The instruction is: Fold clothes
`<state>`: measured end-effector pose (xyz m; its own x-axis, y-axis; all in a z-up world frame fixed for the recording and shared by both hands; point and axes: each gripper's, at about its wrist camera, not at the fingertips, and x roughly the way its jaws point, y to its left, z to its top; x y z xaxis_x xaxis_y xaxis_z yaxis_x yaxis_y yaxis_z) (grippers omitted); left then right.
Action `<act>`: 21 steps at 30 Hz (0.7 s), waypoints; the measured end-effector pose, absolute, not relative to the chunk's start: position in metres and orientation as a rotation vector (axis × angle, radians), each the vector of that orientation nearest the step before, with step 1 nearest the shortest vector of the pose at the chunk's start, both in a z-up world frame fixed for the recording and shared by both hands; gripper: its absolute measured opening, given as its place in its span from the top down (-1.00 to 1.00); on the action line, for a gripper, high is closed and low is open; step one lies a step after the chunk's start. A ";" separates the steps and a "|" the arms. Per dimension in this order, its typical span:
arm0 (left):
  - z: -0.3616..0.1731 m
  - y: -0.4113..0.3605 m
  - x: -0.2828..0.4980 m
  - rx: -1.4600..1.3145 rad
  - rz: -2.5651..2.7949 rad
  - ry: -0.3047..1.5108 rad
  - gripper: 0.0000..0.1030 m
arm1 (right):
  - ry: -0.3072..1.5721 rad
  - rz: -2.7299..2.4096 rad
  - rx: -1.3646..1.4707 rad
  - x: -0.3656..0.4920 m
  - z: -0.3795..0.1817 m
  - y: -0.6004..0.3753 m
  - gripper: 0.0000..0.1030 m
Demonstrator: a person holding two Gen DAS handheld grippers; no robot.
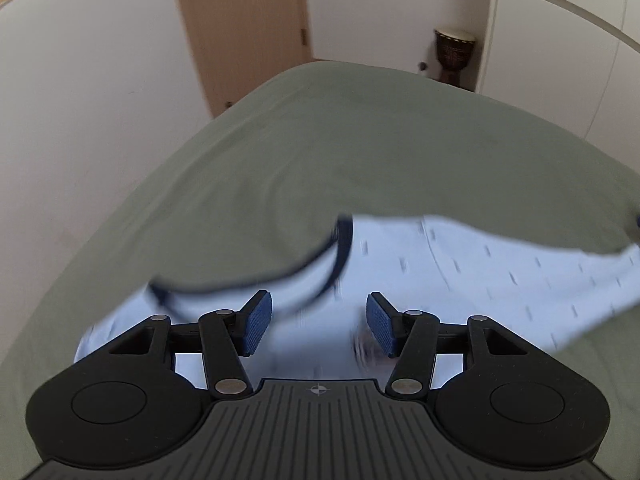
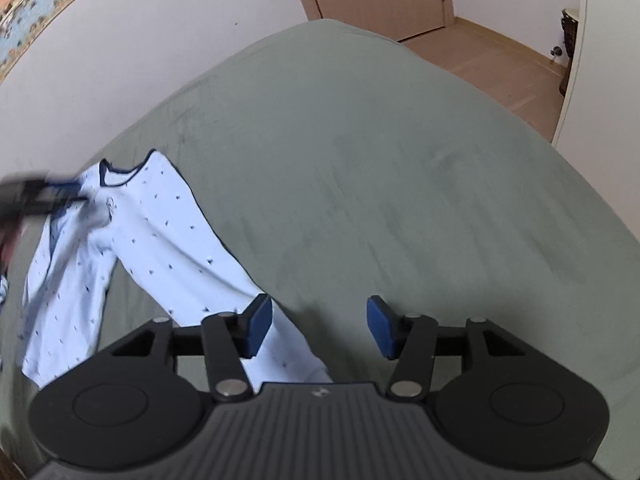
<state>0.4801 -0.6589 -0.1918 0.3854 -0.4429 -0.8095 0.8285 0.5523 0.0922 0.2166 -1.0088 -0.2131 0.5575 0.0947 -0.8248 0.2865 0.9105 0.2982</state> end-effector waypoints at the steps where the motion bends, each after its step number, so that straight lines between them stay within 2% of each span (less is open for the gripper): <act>1: -0.197 -0.670 0.493 0.552 -0.877 0.836 0.00 | 0.988 -0.111 0.426 0.215 -0.215 -1.011 -0.08; 8: -0.233 -0.714 0.517 0.698 -0.982 0.852 -0.01 | 1.044 -0.060 0.386 0.214 -0.221 -1.017 -0.08; 18: -0.234 -0.714 0.502 0.729 -1.141 0.871 0.02 | 1.064 0.024 0.369 0.219 -0.235 -1.008 -0.08; 21: -0.237 -0.718 0.495 0.735 -1.154 0.864 0.33 | 1.061 0.026 0.369 0.218 -0.237 -1.007 -0.08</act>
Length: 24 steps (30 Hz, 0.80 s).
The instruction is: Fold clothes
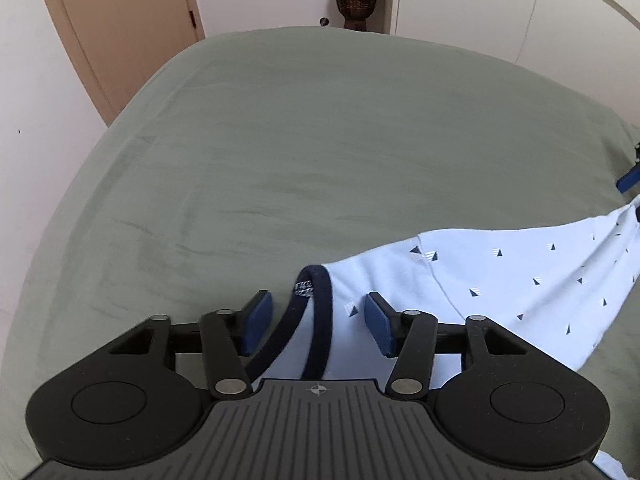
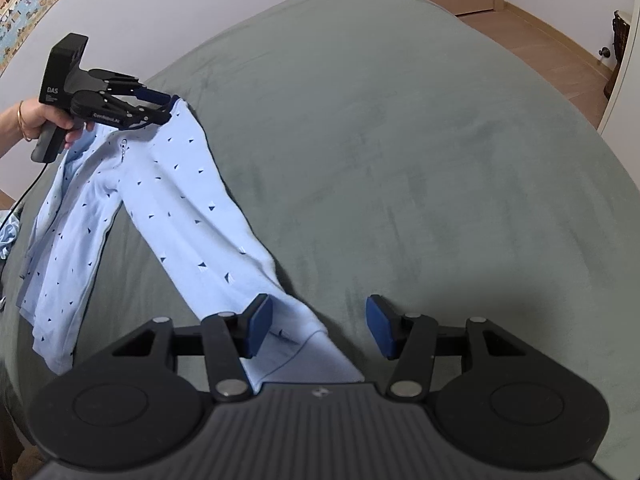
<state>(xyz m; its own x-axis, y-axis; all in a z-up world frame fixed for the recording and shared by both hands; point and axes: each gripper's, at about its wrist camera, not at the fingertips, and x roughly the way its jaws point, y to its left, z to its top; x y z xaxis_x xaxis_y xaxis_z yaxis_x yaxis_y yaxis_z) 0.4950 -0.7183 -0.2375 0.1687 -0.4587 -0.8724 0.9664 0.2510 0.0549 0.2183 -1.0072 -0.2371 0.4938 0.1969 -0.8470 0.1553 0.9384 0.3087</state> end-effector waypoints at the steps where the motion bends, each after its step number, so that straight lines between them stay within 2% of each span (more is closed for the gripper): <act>1: -0.238 -0.720 0.492 0.739 -1.161 0.862 0.47 | 1.060 0.028 0.366 0.218 -0.237 -1.007 -0.08; 3: -0.239 -0.722 0.485 0.747 -1.173 0.861 0.68 | 1.059 0.030 0.366 0.216 -0.237 -1.006 -0.07; 4: -0.240 -0.721 0.483 0.755 -1.176 0.859 0.77 | 1.056 0.027 0.372 0.215 -0.238 -1.007 0.00; 7: -0.240 -0.722 0.476 0.782 -1.160 0.832 0.79 | 1.064 0.049 0.392 0.215 -0.241 -1.005 0.73; 8: -0.239 -0.723 0.476 0.786 -1.153 0.822 0.79 | 1.069 0.065 0.385 0.214 -0.241 -1.001 0.84; 16: -0.221 -0.714 0.499 0.663 -1.064 0.746 0.80 | 0.988 0.005 0.364 0.221 -0.222 -1.009 0.88; 22: -0.233 -0.719 0.512 0.600 -0.960 0.706 0.79 | 0.903 -0.074 0.417 0.244 -0.214 -1.035 0.87; 24: -0.242 -0.723 0.512 0.610 -0.924 0.698 0.71 | 0.938 -0.105 0.438 0.253 -0.228 -1.040 0.86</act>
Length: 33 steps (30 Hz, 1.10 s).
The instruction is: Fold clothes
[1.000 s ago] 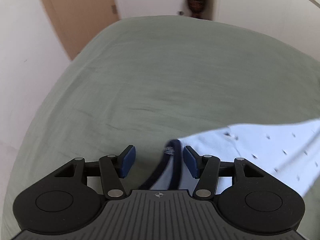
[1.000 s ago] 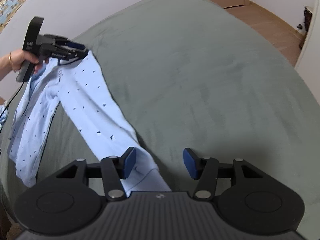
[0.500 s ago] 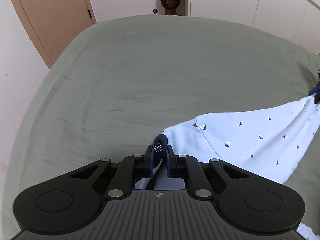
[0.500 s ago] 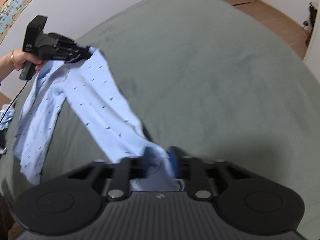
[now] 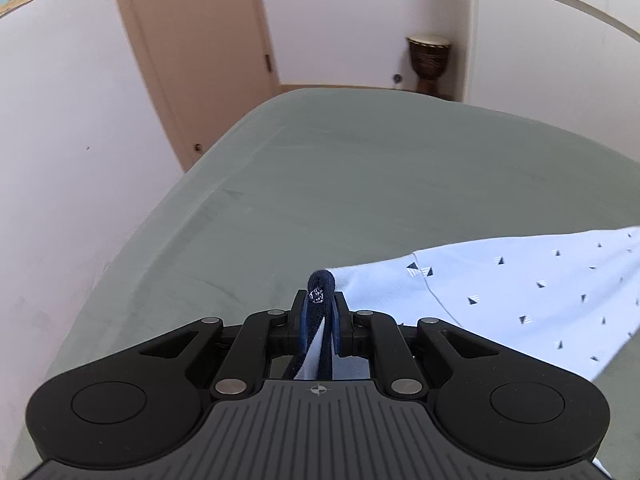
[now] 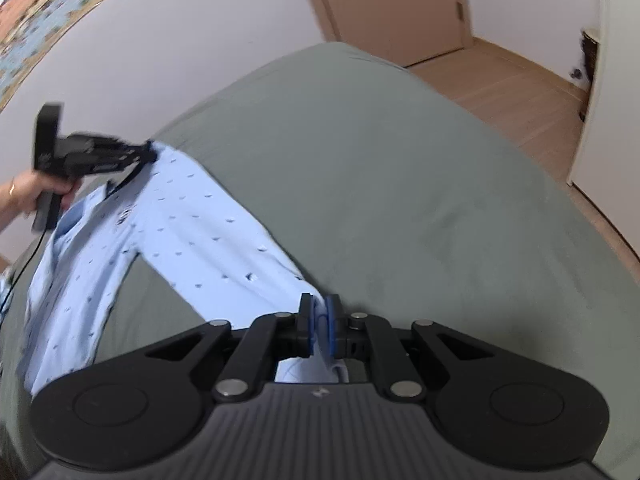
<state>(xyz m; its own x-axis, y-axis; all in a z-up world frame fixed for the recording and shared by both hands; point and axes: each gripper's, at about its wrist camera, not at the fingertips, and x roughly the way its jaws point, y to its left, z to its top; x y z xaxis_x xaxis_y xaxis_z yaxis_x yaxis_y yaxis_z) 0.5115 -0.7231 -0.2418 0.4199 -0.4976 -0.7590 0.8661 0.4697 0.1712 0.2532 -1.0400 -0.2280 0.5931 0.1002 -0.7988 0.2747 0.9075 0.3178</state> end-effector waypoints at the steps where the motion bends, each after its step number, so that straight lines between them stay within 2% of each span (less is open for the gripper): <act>1: -0.249 -0.726 0.508 0.631 -0.895 0.686 0.67 | 0.959 -0.135 0.433 0.258 -0.237 -1.042 0.74; 3: -0.253 -0.726 0.509 0.623 -0.865 0.686 0.57 | 0.950 -0.160 0.457 0.258 -0.243 -1.048 0.72; 4: -0.253 -0.725 0.507 0.608 -0.842 0.685 0.44 | 0.943 -0.165 0.472 0.256 -0.244 -1.049 0.67; 6: -0.249 -0.719 0.507 0.597 -0.823 0.681 0.30 | 0.934 -0.200 0.488 0.248 -0.239 -1.052 0.43; 8: -0.240 -0.707 0.508 0.604 -0.822 0.670 0.18 | 0.938 -0.240 0.463 0.235 -0.232 -1.052 0.33; 10: -0.225 -0.695 0.506 0.570 -0.824 0.658 0.12 | 0.937 -0.267 0.454 0.223 -0.225 -1.051 0.32; 13: -0.211 -0.686 0.499 0.540 -0.833 0.663 0.06 | 0.899 -0.218 0.608 0.201 -0.221 -1.045 0.08; 18: -0.214 -0.675 0.487 0.620 -0.813 0.688 0.03 | 0.944 -0.253 0.669 0.197 -0.247 -1.025 0.07; 19: -0.216 -0.675 0.488 0.634 -0.799 0.691 0.03 | 0.937 -0.267 0.670 0.196 -0.250 -1.021 0.30; 20: -0.216 -0.676 0.489 0.637 -0.785 0.692 0.03 | 0.934 -0.267 0.671 0.195 -0.249 -1.019 0.83; 25: -0.203 -0.636 0.476 0.562 -0.760 0.712 0.03 | 0.934 -0.282 0.691 0.179 -0.232 -1.021 0.81; 29: -0.190 -0.576 0.453 0.555 -0.739 0.745 0.03 | 1.000 -0.345 0.670 0.180 -0.240 -1.017 0.55; 32: -0.182 -0.522 0.438 0.581 -0.680 0.768 0.00 | 0.970 -0.375 0.623 0.175 -0.223 -1.004 0.24; 33: -0.179 -0.505 0.432 0.582 -0.655 0.775 -0.01 | 0.964 -0.374 0.592 0.174 -0.216 -0.996 0.20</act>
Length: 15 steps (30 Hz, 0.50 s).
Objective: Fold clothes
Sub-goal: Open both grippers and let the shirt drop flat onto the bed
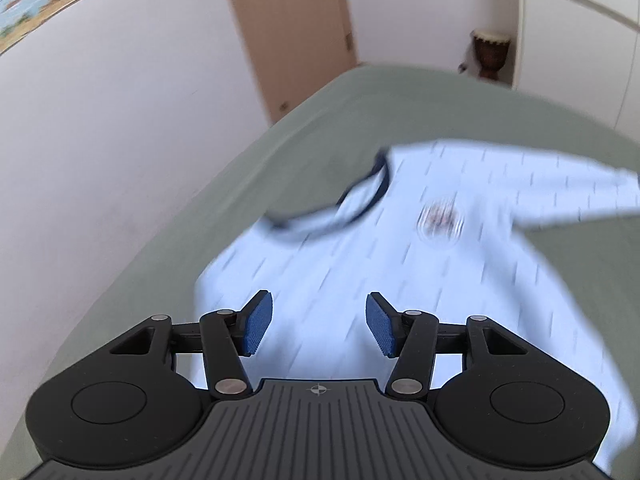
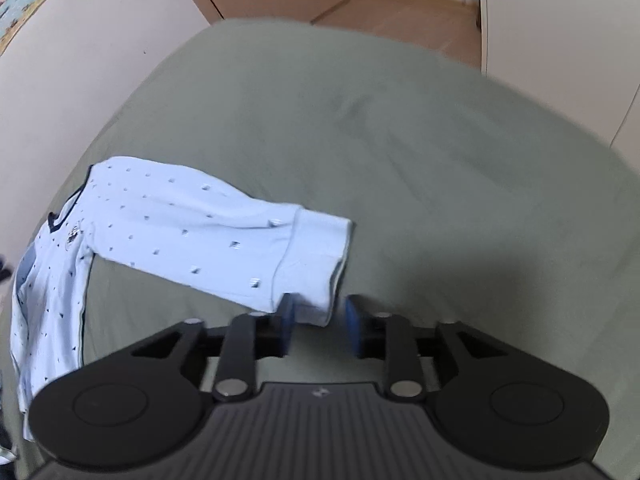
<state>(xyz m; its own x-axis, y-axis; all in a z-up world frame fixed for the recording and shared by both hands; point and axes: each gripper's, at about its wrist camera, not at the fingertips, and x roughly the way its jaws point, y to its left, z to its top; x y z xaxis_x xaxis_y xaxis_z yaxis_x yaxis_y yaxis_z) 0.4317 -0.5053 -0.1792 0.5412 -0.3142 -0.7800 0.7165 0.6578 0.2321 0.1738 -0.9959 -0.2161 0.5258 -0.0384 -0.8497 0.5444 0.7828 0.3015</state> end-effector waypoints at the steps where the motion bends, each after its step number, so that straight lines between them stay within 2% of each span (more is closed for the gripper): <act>1: -0.178 -0.487 0.422 0.579 -0.628 0.787 -0.01 | 0.962 -0.369 0.562 0.173 -0.210 -0.986 0.16; 8: -0.186 -0.408 0.340 0.630 -0.600 0.838 -0.01 | 0.925 -0.145 0.425 0.183 -0.173 -0.879 0.14; 15: -0.210 -0.438 0.299 0.702 -0.646 0.749 -0.02 | 0.930 0.013 0.331 0.199 -0.159 -0.781 0.14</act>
<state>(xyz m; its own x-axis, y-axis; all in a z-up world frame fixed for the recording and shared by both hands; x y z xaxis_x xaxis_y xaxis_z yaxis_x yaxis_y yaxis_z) 0.2988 -0.4384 -0.2103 0.5682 -0.2667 -0.7785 0.7309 0.5983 0.3285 0.1994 -0.7806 -0.1593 0.6011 0.1528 -0.7844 0.1308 0.9495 0.2852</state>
